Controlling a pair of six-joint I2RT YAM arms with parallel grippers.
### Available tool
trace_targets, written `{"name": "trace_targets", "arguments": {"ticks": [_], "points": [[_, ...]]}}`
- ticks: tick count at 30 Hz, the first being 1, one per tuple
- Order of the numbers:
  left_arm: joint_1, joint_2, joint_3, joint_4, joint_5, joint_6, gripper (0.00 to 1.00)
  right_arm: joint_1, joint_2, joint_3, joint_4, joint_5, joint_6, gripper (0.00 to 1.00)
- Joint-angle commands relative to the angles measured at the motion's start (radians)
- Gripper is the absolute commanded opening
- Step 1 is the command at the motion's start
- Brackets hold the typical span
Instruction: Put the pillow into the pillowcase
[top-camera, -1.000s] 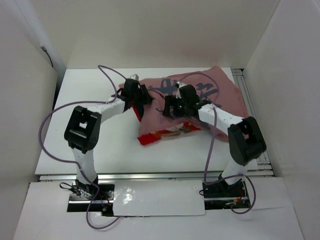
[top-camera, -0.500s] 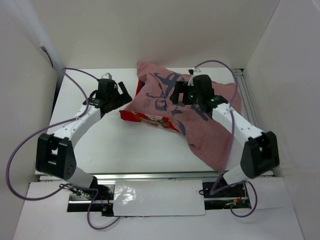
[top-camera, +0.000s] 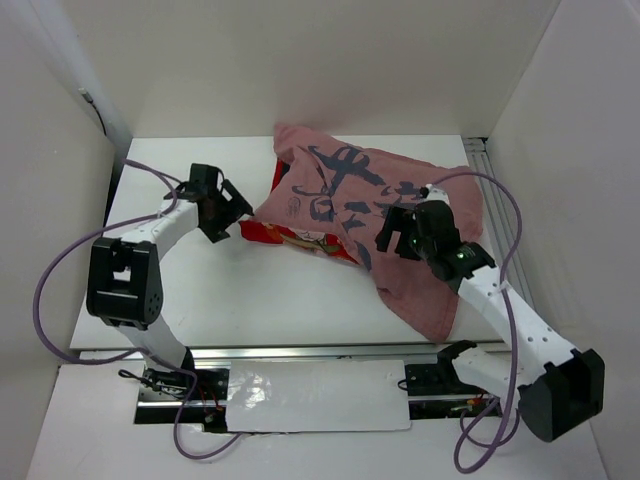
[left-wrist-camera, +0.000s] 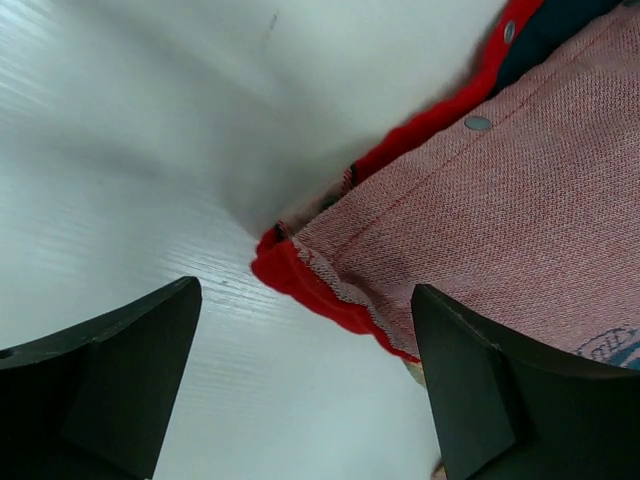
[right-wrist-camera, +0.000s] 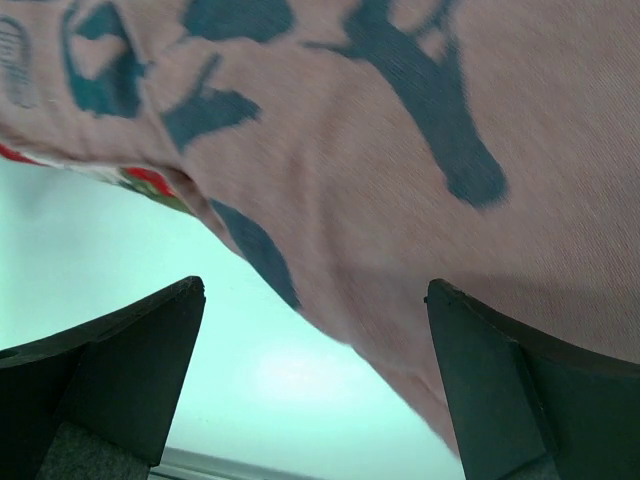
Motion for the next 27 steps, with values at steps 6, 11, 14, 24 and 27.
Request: {"name": "trace_targets", "arguments": {"ticks": [6, 11, 14, 24, 27], "points": [[-0.071, 0.085, 0.009, 0.106, 0.086, -0.150, 0.82, 0.019, -0.213, -0.149, -0.195, 0.121, 0.230, 0.99], [-0.081, 0.196, 0.054, 0.096, 0.114, -0.132, 0.00, 0.019, -0.259, -0.208, -0.233, 0.162, 0.290, 0.99], [-0.061, 0.212, 0.075, 0.056, 0.091, -0.079, 0.00, 0.019, -0.268, -0.235, -0.195, 0.210, 0.305, 0.99], [-0.011, -0.142, -0.208, 0.069, -0.207, -0.079, 0.00, -0.120, 0.142, -0.155, 0.242, 0.282, 0.184, 0.99], [0.013, -0.176, -0.273, 0.047, -0.253, -0.090, 0.00, -0.162, 0.288, -0.094, 0.354, 0.334, 0.123, 0.99]]}}
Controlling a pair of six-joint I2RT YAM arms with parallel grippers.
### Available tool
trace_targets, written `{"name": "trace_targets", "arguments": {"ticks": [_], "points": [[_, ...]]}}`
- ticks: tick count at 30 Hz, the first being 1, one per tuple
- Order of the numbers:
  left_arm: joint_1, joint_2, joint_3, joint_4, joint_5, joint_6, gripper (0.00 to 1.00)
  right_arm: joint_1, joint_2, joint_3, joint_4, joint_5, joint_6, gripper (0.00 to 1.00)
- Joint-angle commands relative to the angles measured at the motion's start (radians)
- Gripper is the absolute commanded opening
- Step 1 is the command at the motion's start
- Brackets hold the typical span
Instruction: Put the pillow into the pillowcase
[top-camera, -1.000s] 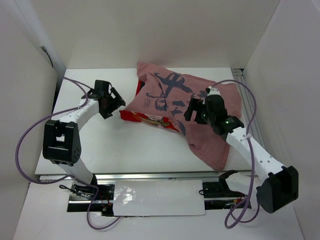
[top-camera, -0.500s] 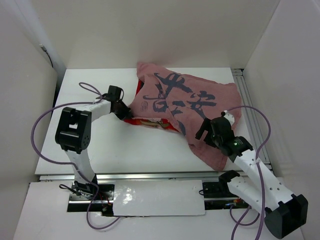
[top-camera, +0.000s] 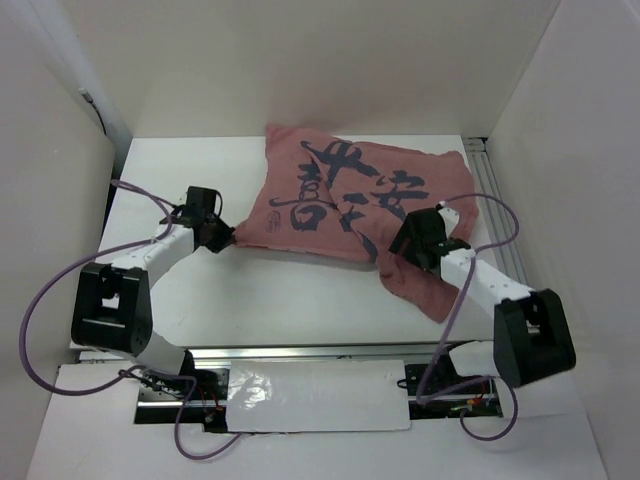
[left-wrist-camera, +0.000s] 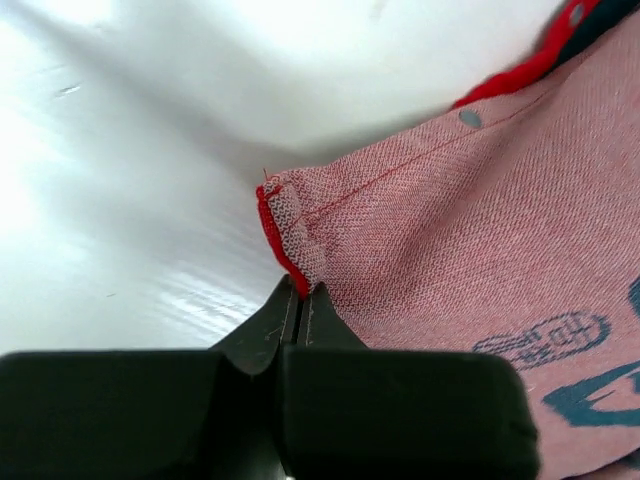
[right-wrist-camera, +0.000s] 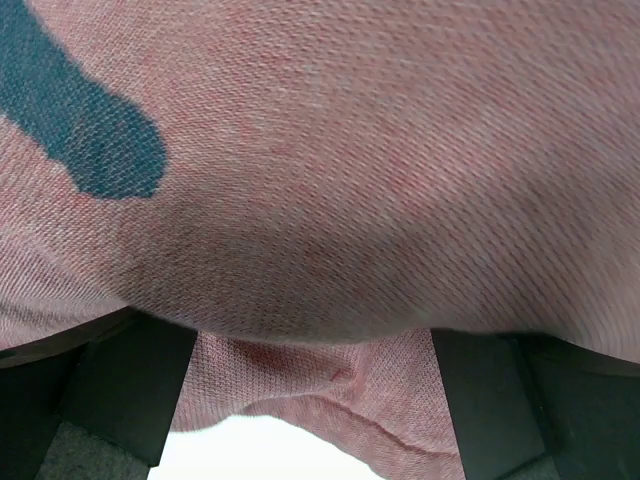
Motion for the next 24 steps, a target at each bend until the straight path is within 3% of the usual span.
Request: {"name": "trace_targets", "arguments": {"ticks": [1, 3, 7, 13, 20, 24], "points": [[0.046, -0.043, -0.068, -0.033, -0.142, 0.012, 0.00, -0.080, 0.121, 0.135, 0.282, 0.106, -0.103, 0.99], [0.057, -0.057, -0.102, -0.023, -0.153, 0.012, 0.00, -0.109, 0.208, 0.172, 0.357, 0.037, -0.165, 0.99], [0.066, -0.096, -0.137, 0.010, -0.140, 0.012, 0.00, -0.152, 0.248, 0.297, 0.318, -0.012, -0.248, 0.99], [0.066, -0.171, -0.183, 0.037, -0.105, 0.012, 0.00, -0.201, 0.094, 0.349, 0.081, 0.000, -0.265, 0.99], [0.066, -0.278, -0.221, 0.037, -0.123, 0.023, 0.00, -0.354, -0.029, 0.148, -0.038, -0.145, -0.219, 0.99], [0.066, -0.312, -0.231, 0.028, -0.123, 0.023, 0.00, -0.365, -0.042, 0.091, -0.072, -0.170, -0.219, 0.99]]}}
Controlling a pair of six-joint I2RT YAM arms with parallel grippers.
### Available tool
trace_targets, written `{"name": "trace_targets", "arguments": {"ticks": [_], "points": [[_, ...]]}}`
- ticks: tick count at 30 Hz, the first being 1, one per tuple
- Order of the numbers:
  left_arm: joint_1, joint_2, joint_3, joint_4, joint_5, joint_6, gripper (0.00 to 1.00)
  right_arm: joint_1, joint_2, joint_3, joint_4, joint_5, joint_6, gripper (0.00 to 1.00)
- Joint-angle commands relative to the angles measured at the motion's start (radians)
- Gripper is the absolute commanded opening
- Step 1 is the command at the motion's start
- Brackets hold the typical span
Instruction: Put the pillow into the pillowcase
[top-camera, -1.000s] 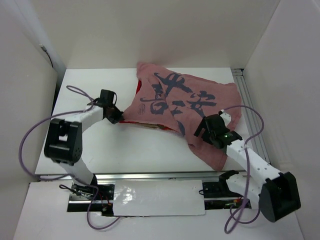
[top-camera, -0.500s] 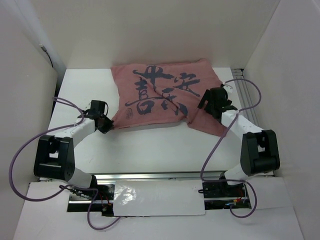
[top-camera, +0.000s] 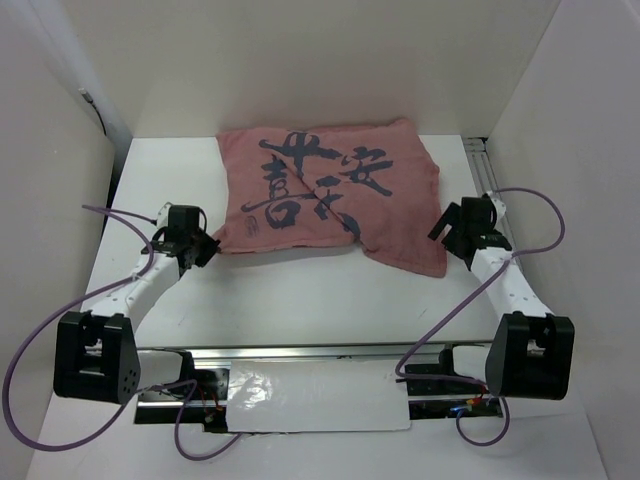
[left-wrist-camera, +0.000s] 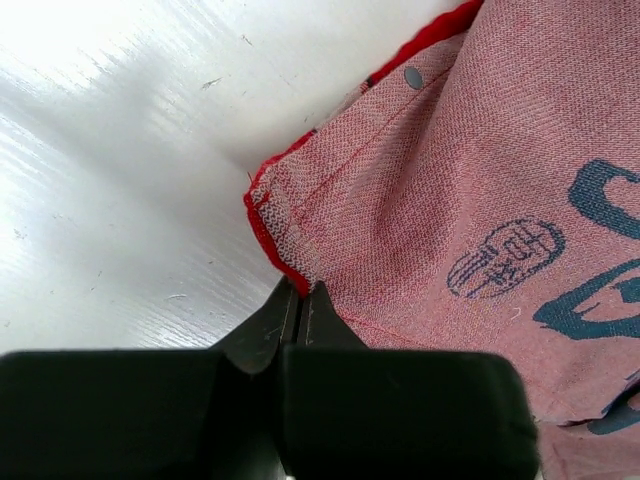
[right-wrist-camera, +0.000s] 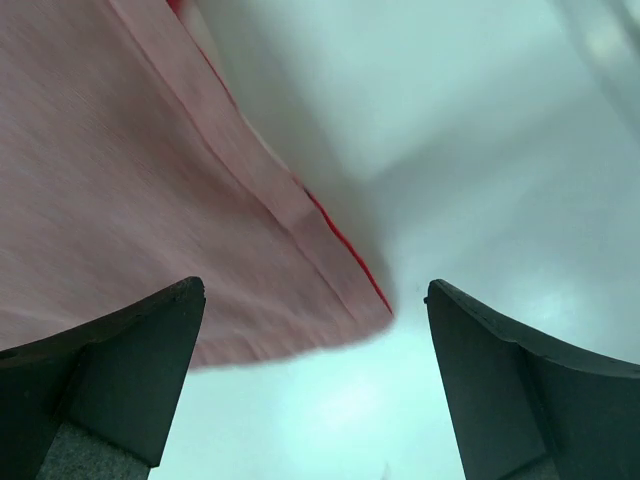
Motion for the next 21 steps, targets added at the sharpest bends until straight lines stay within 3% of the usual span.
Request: {"name": "trace_targets", "arguments": {"ticks": [1, 8, 17, 21], "points": [[0.011, -0.036, -0.011, -0.008, -0.054, 0.023, 0.00, 0.000, -0.026, -0.041, -0.074, -0.050, 0.004, 0.99], [0.011, -0.016, -0.002, -0.008, -0.044, 0.032, 0.00, 0.000, 0.009, -0.124, 0.043, -0.242, -0.030, 0.99], [0.011, -0.007, -0.002, -0.008, -0.063, 0.032, 0.00, 0.019, 0.129, -0.133, 0.107, -0.239, -0.030, 0.98], [0.011, -0.007, -0.002, -0.008, -0.073, 0.032, 0.00, 0.028, 0.140, -0.142, 0.179, -0.239, -0.008, 0.81]]}}
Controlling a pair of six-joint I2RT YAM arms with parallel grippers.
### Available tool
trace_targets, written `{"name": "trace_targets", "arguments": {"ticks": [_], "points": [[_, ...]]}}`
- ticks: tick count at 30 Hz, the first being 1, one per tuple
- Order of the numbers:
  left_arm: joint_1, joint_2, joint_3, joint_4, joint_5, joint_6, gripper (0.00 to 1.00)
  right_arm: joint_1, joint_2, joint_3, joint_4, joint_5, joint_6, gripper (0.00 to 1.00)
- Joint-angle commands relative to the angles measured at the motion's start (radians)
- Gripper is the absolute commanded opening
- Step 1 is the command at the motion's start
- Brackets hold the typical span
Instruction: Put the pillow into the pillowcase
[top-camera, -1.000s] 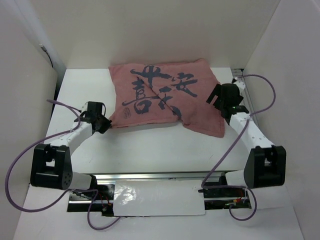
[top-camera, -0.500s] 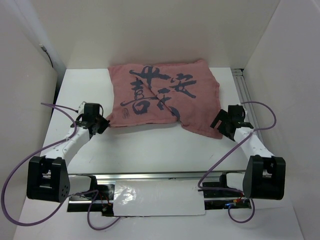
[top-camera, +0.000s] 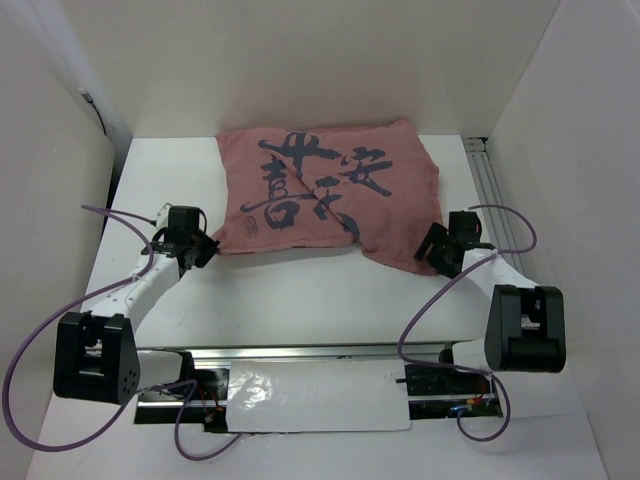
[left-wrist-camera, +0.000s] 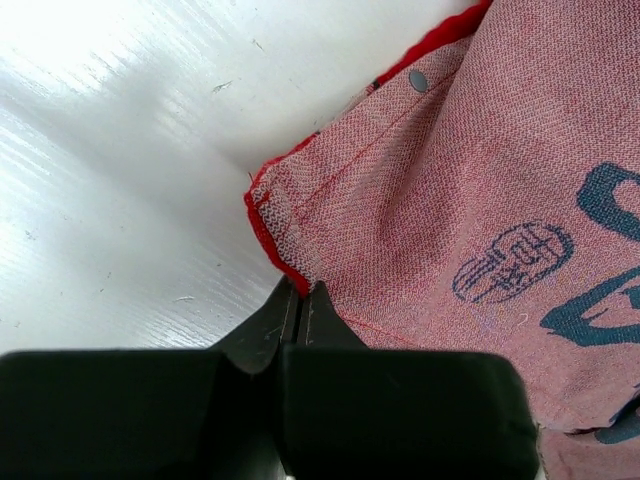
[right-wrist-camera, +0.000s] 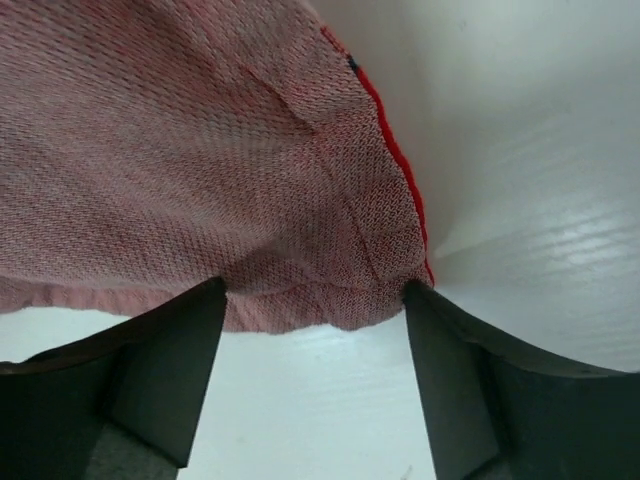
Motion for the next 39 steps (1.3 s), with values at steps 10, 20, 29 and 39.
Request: {"name": "trace_targets", "arguments": {"ticks": [10, 20, 29, 39], "points": [[0.011, -0.038, 0.016, -0.047, -0.103, 0.017, 0.00, 0.037, 0.120, 0.054, 0.225, 0.085, 0.055, 0.00], [0.011, -0.107, 0.061, -0.047, -0.094, 0.026, 0.00, 0.108, -0.112, 0.226, 0.012, 0.314, -0.008, 0.01], [0.011, -0.153, 0.019, -0.047, -0.076, 0.026, 0.00, 0.108, -0.124, 0.125, -0.126, 0.299, 0.046, 0.91], [0.011, -0.153, 0.001, -0.047, -0.063, 0.035, 0.00, 0.108, 0.042, 0.102, -0.065, 0.242, 0.046, 0.99]]}}
